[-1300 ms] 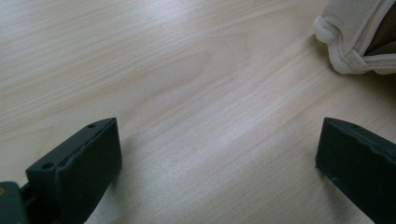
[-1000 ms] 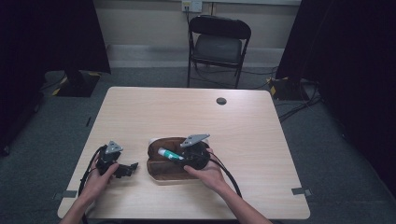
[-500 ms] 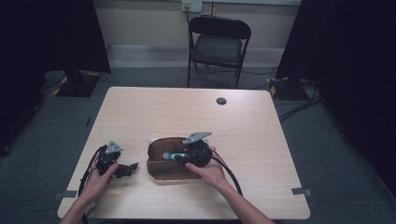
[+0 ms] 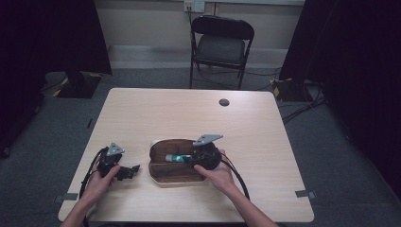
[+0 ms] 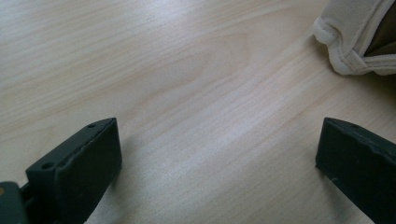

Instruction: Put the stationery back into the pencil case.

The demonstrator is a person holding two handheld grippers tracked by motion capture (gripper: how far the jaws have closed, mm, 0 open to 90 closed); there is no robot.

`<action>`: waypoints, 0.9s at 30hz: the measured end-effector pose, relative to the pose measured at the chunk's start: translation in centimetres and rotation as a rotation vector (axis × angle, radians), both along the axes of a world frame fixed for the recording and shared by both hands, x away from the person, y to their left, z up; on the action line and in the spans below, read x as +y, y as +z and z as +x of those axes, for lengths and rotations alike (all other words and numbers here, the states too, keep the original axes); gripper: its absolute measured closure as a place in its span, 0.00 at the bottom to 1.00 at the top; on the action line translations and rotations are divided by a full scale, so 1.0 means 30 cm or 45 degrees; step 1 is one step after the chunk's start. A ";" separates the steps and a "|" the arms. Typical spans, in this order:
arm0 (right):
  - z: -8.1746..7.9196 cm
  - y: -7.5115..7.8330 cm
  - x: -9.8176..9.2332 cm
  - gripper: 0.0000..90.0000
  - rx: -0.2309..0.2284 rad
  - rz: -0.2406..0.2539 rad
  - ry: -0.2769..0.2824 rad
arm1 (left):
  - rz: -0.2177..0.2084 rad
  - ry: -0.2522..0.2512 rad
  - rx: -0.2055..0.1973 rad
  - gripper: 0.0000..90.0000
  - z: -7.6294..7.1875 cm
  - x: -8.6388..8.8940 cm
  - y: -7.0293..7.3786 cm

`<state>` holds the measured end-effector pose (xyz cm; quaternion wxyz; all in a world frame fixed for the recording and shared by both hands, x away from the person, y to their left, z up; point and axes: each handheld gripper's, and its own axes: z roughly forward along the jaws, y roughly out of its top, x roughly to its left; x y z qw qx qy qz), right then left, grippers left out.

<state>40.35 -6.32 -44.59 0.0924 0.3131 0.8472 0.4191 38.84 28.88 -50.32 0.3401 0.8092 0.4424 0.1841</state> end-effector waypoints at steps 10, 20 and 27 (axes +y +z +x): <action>-0.015 -0.004 -0.039 0.67 -0.005 0.026 -0.025 | 0.005 0.001 -0.003 0.00 0.004 0.000 0.000; -0.019 0.011 -0.104 0.67 -0.017 0.068 -0.068 | 0.009 -0.003 -0.004 0.00 0.005 0.001 0.001; -0.047 0.026 -0.158 0.64 -0.049 0.060 -0.105 | 0.007 0.000 -0.004 0.00 0.004 0.000 0.001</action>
